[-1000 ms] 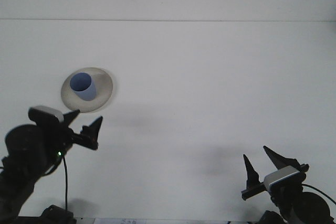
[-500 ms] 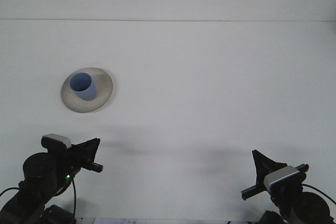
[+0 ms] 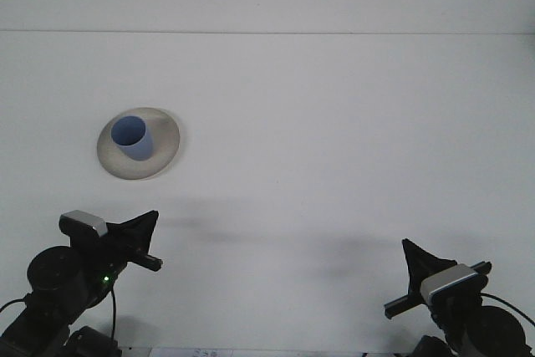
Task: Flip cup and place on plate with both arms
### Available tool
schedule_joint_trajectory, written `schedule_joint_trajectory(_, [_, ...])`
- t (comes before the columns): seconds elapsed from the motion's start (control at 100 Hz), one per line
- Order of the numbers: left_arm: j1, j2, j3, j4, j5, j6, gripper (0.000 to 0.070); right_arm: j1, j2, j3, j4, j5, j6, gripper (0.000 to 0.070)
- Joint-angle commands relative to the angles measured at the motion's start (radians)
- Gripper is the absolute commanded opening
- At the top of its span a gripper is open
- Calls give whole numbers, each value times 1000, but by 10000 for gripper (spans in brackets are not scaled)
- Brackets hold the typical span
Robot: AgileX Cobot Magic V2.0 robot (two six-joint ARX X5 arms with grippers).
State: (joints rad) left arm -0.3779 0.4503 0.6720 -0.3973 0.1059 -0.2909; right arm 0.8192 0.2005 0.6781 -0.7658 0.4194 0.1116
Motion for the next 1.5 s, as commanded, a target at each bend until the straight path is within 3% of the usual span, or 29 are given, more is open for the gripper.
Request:
schedule_joint_trajectory(0.0, [-4,-1,15,25,-1,-6,16,11,3,4,11,0,14,8])
schedule_joint_trajectory(0.15, [1,-4,15,56,-1,8,15,11,3,4,11,0,14,7])
schedule_joint_trajectory(0.21, [24,-20,1,72,-4,121,15,11,3,4,11,0,14,7])
schedule_joint_trajectory(0.32, [92,-96,-113,170,-9,242,15,11,3,4,11,0,14,8])
schedule_joint_trajectory(0.45, [186,-224,-318,327,-150,297,16,11,3,4,11,0,14,8])
schedule_joint_trajectory(0.55, [234,-306,-453,385,-259,303,15,11,3,4,11,0,14,7])
schedule_joint_trajectory(0.62, [261,-352,-518,389,-289,303,15,11,3,4,11,0,14,8])
schedule_joint_trajectory(0.97, [307,-447,-656,401,-289,298,15,11,3,4,11,0,14,7])
schedule_joint_trajectory(1.49, [314,-447,-658,446,-289,299,15,11,3,4,14,0,14,7])
